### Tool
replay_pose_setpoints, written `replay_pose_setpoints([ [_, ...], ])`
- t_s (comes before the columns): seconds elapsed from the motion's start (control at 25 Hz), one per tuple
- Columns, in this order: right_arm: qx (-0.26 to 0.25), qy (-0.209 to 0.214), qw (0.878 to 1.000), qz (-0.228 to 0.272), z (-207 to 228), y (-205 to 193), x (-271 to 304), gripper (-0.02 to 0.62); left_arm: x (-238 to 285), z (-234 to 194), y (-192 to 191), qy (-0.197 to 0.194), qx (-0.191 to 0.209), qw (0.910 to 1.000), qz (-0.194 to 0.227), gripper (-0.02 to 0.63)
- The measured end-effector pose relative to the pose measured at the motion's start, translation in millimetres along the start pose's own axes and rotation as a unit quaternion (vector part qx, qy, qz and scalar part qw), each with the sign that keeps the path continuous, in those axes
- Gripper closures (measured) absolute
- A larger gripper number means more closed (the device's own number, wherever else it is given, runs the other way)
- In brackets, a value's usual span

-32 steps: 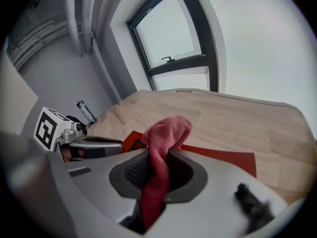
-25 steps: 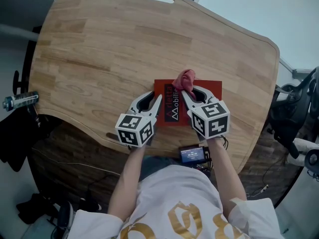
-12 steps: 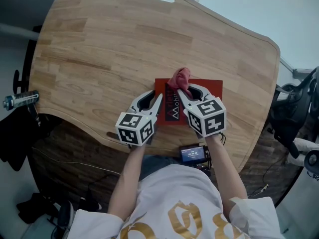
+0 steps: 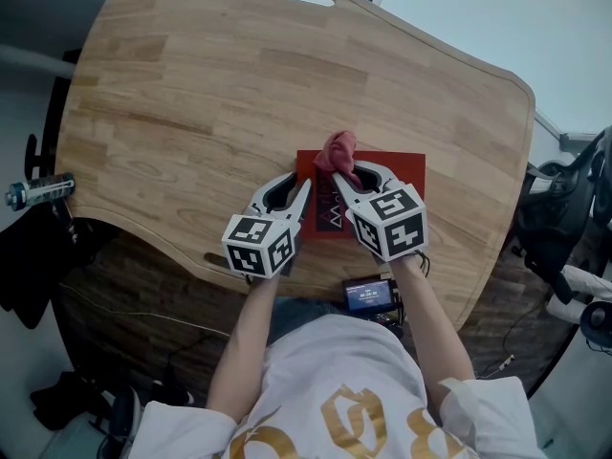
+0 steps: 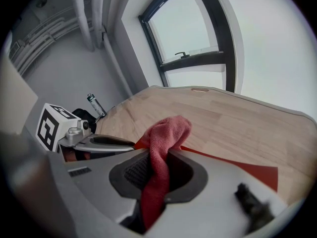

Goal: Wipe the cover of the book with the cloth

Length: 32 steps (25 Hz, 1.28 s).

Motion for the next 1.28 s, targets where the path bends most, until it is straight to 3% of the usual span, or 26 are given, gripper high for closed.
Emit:
replay_pose_setpoints([
  [0.6, 0.0, 0.025, 1.0, -0.012, -23, -11, -3, 0.526, 0, -1, 0, 0.004, -0.007, 1.0, 0.004, 0.505],
  [1.28, 0.008, 0.024, 1.0, -0.011, -38, -24, -12, 0.526, 0, 0, -2, 0.005, -0.001, 1.0, 0.003, 0.505],
])
Point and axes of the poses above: the fingertips, and each gripper's own axes: x forward along the fingers, z to its right, y out of its top, the point moved 3 cm from there along -x, backward along the fingers, and after that the axes turned 15 degrees about z, right-handed, at the moved point
